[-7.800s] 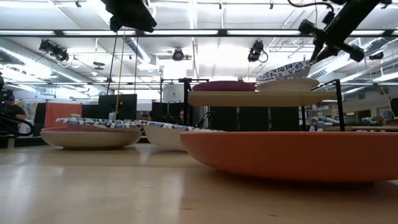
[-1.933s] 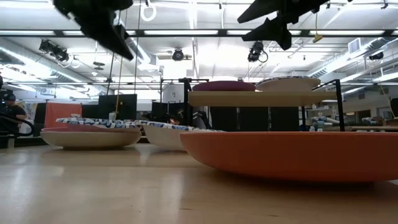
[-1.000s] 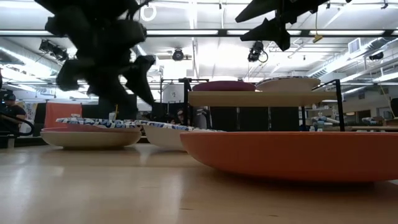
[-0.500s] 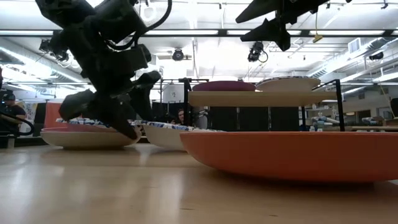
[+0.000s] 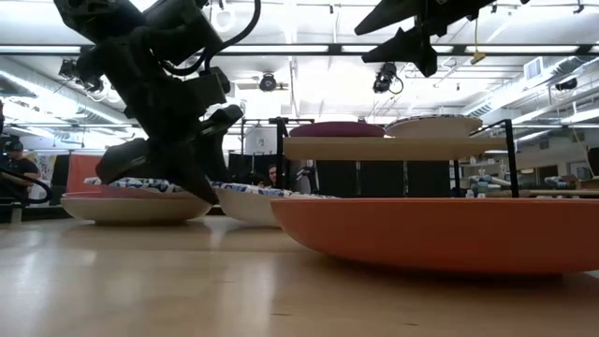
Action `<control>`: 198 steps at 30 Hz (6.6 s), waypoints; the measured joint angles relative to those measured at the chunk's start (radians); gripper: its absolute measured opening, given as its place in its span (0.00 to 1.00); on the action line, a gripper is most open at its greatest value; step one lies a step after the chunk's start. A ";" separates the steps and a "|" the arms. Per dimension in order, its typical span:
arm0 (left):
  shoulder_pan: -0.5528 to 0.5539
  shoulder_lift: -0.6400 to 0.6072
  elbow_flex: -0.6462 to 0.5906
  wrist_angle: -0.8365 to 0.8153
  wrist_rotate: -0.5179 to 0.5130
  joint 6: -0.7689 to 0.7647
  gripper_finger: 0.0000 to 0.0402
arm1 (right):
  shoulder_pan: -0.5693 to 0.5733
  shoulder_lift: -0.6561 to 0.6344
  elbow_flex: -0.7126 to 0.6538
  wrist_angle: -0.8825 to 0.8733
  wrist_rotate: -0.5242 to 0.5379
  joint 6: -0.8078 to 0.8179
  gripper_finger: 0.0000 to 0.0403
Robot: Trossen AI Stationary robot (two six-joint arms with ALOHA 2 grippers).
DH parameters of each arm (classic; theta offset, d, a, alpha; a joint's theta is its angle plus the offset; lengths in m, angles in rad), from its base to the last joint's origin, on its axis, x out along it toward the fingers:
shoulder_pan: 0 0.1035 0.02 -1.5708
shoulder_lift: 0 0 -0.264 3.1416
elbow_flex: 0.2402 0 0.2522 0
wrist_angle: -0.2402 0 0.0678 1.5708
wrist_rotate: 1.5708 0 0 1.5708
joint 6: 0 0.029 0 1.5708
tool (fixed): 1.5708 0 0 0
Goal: Place and stack plates onto a shelf
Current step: Stack the white patterned bowl on top of the white patterned bowl on the shelf
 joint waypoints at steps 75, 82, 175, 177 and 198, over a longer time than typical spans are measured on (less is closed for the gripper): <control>-0.173 0.000 0.227 -0.002 -0.296 0.086 0.08 | -0.185 -0.003 0.000 -0.301 -0.218 0.650 0.52; -0.182 0.000 0.227 0.034 -0.341 0.089 0.08 | -0.184 -0.002 0.000 -0.260 -0.219 0.656 0.52; -0.179 0.000 0.227 0.166 -0.393 0.156 0.26 | -0.182 -0.002 0.000 -0.161 -0.175 0.573 0.02; -0.179 0.000 0.227 0.166 -0.393 0.155 0.30 | -0.189 -0.002 0.000 -0.137 -0.175 0.553 0.01; -0.181 0.000 0.227 0.179 -0.392 0.154 0.46 | -0.310 -0.139 0.000 -0.090 -0.183 0.466 0.01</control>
